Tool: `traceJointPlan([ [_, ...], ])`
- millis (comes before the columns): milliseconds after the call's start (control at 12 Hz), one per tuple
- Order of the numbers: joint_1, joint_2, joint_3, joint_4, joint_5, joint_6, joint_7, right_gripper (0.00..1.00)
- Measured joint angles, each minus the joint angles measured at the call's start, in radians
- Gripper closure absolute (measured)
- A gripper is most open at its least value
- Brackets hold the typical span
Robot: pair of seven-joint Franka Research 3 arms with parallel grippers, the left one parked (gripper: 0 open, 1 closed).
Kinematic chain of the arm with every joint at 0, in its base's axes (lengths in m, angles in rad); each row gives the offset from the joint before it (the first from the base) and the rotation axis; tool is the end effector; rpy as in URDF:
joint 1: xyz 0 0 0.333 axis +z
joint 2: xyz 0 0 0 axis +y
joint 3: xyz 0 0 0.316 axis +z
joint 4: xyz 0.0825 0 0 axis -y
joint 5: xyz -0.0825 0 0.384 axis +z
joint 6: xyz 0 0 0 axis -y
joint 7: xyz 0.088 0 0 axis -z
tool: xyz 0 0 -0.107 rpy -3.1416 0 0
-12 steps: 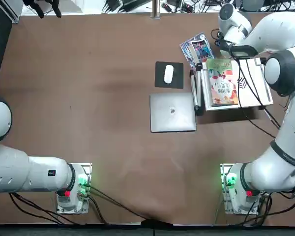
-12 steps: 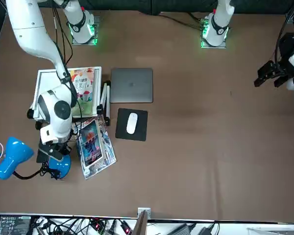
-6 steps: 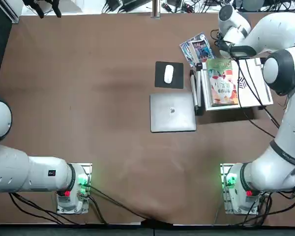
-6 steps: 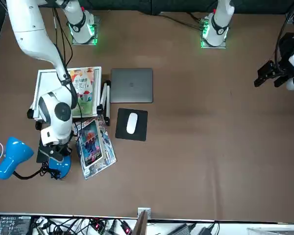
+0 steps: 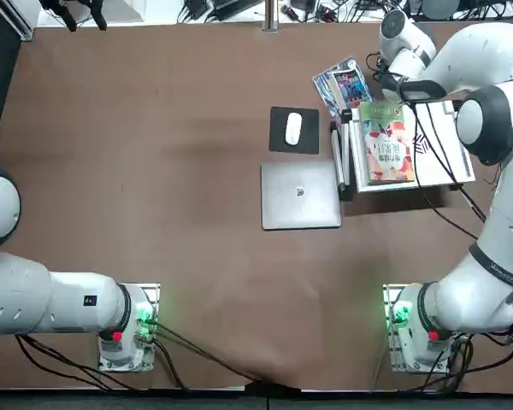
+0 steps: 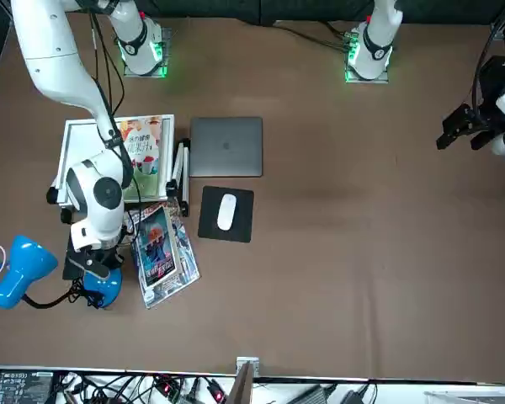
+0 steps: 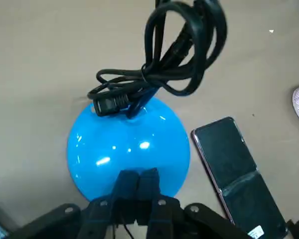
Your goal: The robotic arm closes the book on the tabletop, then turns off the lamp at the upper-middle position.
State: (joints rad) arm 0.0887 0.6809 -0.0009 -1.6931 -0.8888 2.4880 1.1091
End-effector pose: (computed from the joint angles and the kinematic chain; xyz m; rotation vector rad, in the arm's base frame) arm 0.6844 0.0641 0.2100 2.6392 -0.4357 0.5598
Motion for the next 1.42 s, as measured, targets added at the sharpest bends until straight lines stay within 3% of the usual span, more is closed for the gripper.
traceJointPlan([
  [1000,-0.014,0.009,0.000,0.003,-0.001,0.007,0.000,0.99],
  [1417,-0.035,0.009,0.000,0.006,-0.001,0.059,0.000,0.99],
])
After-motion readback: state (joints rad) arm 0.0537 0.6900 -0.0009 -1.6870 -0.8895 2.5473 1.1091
